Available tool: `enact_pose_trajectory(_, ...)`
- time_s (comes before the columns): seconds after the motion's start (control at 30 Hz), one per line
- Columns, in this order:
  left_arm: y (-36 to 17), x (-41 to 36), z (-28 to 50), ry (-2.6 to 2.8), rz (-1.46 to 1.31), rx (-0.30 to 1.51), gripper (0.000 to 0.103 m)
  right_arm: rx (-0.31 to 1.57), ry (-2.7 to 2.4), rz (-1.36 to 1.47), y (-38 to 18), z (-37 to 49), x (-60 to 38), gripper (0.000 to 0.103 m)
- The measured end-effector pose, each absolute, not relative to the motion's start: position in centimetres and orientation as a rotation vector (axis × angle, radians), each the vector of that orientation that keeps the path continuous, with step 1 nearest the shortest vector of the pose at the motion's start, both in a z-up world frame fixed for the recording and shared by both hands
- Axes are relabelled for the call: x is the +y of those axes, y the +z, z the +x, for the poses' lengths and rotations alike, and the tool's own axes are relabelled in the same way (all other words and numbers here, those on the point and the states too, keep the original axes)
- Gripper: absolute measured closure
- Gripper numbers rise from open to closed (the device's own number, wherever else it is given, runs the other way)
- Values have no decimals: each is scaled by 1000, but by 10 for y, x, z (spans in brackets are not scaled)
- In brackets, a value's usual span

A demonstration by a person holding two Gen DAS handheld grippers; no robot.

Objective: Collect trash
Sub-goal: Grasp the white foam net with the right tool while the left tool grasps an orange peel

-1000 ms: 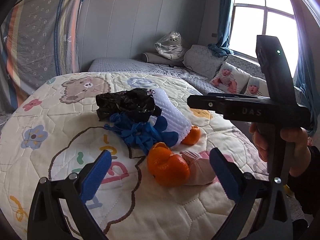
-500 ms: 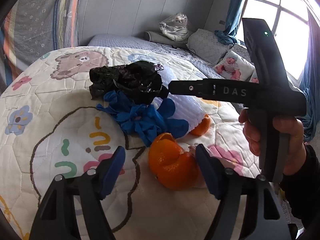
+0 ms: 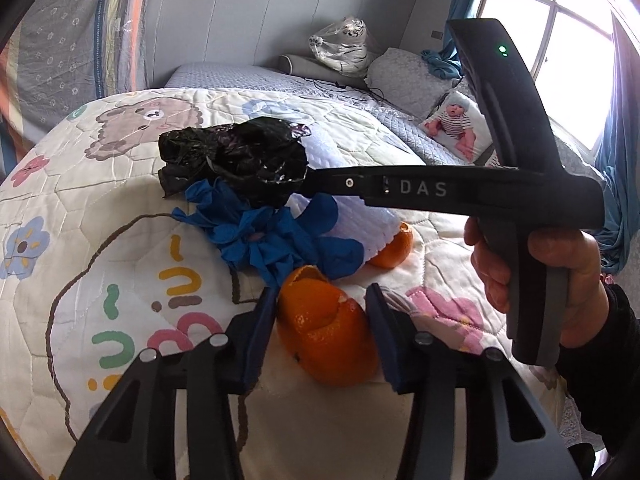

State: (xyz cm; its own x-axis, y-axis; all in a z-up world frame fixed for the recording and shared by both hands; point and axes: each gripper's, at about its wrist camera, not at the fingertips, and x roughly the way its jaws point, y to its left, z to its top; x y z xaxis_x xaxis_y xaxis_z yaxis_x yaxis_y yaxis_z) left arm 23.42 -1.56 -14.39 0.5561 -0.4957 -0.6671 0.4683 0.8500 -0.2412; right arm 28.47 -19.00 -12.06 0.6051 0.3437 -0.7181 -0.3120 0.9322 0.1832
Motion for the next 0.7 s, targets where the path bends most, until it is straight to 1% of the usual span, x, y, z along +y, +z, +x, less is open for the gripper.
enact_pose_trajectory(0.03, -144, -15, 234, -568, -40, 801, 60, 840, 379, 36, -121, 285, -189, 72)
enact_pose_trajectory(0.27, -141, -13, 234, -560, -42, 800, 62, 831, 382, 3, -118, 282, -185, 83)
enact_pose_trajectory(0.37, -138, -10, 232, -555, -51, 798, 62, 824, 382, 2, -114, 280, -187, 85)
enact_pose_trajectory(0.7, -127, -4, 223, -541, -57, 765, 62, 776, 359, 7, -97, 265, -199, 85)
